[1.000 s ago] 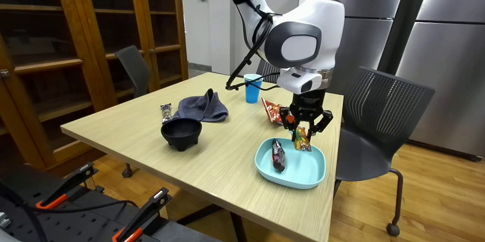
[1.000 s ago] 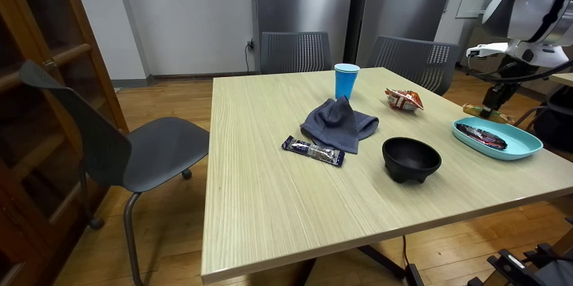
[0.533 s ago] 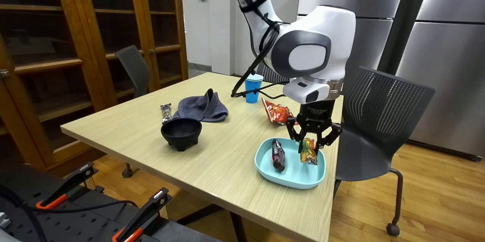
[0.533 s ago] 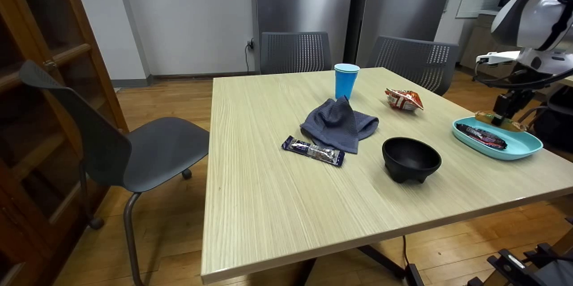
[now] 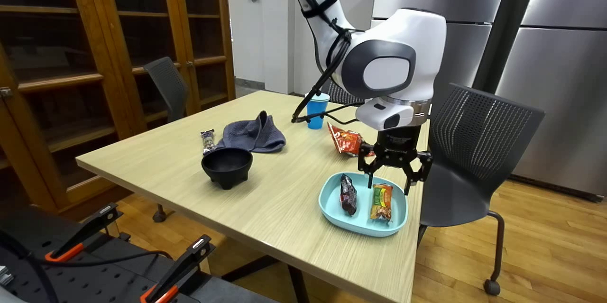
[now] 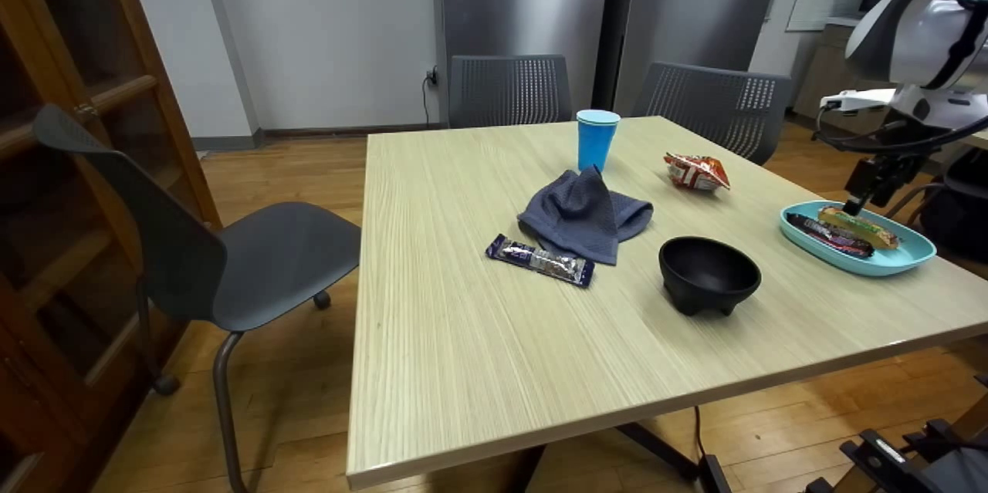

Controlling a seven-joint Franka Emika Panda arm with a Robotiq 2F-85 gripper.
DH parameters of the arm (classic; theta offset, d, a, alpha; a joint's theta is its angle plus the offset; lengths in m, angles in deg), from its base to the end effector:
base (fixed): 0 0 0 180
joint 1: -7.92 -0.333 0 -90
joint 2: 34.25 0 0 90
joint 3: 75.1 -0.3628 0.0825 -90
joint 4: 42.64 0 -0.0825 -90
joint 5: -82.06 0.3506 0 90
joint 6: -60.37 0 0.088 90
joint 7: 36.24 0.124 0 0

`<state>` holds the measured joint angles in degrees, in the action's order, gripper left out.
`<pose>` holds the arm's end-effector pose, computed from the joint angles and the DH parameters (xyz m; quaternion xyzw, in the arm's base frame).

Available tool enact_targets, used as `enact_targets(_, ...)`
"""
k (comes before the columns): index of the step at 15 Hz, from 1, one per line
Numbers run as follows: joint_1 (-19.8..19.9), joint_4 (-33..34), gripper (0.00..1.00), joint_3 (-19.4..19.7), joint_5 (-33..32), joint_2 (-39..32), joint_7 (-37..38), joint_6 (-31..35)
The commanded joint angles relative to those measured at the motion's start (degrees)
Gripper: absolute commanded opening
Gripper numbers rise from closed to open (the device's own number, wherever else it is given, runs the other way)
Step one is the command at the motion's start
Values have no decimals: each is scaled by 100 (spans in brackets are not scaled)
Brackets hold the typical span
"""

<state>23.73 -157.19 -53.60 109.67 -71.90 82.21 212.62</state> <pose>0.4928 -0.3696 0.2000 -0.0404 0.9983 -0.0267 0.0310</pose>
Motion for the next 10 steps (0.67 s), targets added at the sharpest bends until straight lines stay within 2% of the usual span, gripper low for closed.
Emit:
enact_targets(1, 14, 67, 100, -110, -158, 190, 94, -11)
enact_targets(6, -266, -132, 100, -293, -370, 528, -106, 197)
enact_targets(10, -686, -304, 100, -327, -676, 764, -55, 416)
